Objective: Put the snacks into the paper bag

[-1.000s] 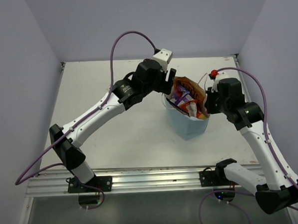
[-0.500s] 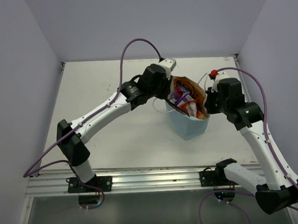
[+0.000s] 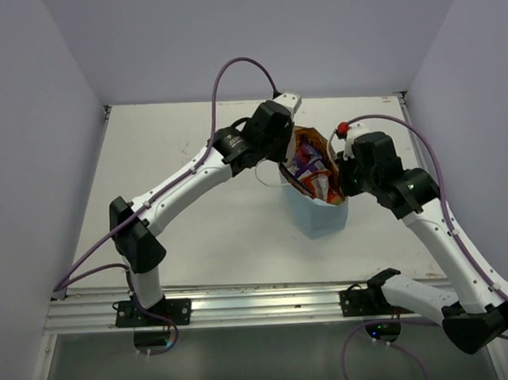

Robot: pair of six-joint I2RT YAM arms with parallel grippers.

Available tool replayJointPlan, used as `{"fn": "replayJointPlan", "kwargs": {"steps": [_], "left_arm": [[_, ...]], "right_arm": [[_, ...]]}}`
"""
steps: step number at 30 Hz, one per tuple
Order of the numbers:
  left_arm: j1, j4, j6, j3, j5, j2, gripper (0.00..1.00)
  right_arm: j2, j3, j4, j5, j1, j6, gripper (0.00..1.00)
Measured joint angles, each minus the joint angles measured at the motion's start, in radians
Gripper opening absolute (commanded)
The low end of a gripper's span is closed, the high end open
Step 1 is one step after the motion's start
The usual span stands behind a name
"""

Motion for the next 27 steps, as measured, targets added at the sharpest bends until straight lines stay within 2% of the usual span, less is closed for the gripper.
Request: {"fn": "replayJointPlan", "kwargs": {"steps": [5,14,27], "left_arm": [[0.008,-0.080,-0.010,0.121,-0.045,0.071,0.00],[0.051,-0.291,-0.026,0.265,-0.087,0.109,0.00],[0.090,-0.423,-0.025,0.303,-0.145,0.098,0.00]], "right_arm": [[0.020,0.042,-0.050,0.016,0.047,0.007,0.00],[0.118,0.166,-0.109,0.031,0.122,0.037,0.00],[0.204,0.234,-0.142,0.069,0.353,0.115,0.00]]}}
